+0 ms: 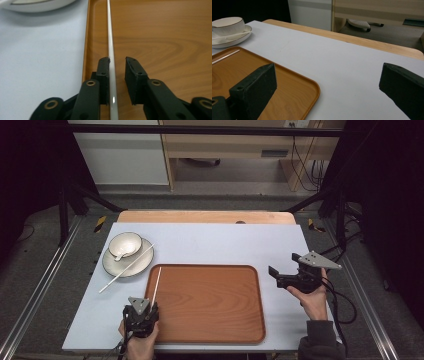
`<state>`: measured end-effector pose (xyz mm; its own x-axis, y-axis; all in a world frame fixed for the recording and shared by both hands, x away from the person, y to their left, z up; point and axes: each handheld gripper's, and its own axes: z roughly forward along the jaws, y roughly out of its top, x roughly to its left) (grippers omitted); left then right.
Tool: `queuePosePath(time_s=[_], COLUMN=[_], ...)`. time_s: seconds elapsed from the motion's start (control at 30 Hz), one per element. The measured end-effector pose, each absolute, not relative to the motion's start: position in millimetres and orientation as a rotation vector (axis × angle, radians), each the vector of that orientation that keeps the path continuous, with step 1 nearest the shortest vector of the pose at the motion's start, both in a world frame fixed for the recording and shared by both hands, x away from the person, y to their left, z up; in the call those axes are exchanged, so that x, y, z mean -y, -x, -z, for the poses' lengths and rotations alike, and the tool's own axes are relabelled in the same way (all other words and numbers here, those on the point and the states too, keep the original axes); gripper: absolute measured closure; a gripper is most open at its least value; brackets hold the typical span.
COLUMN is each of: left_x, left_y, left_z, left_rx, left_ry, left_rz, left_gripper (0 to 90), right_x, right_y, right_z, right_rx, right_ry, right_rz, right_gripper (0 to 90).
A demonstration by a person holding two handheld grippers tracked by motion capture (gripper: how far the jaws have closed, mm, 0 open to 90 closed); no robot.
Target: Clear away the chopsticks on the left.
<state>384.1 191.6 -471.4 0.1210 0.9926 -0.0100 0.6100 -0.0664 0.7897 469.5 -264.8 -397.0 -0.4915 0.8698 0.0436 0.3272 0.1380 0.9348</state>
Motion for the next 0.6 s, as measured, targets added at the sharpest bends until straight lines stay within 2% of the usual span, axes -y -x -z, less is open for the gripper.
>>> queuePosePath(time_s=[0.23, 0.4, 0.6], left_x=[-204, -220, -239], left_y=[-389, -405, -430], left_z=[438, 407, 388], left_rx=[-1.439, -1.293, -1.196], left_ry=[-1.721, -1.724, -1.830], left_rz=[-0.697, -0.641, -0.588], left_gripper=[63.0, 52.0, 43.3], right_x=[266, 266, 266], right_y=[-469, -469, -468], right_z=[397, 396, 396], right_rx=[-1.893, -1.888, -1.886], right_ry=[-1.148, -1.143, -1.146], right_rz=[-1.345, -1.349, -1.354], right_gripper=[1.7, 1.7, 1.7])
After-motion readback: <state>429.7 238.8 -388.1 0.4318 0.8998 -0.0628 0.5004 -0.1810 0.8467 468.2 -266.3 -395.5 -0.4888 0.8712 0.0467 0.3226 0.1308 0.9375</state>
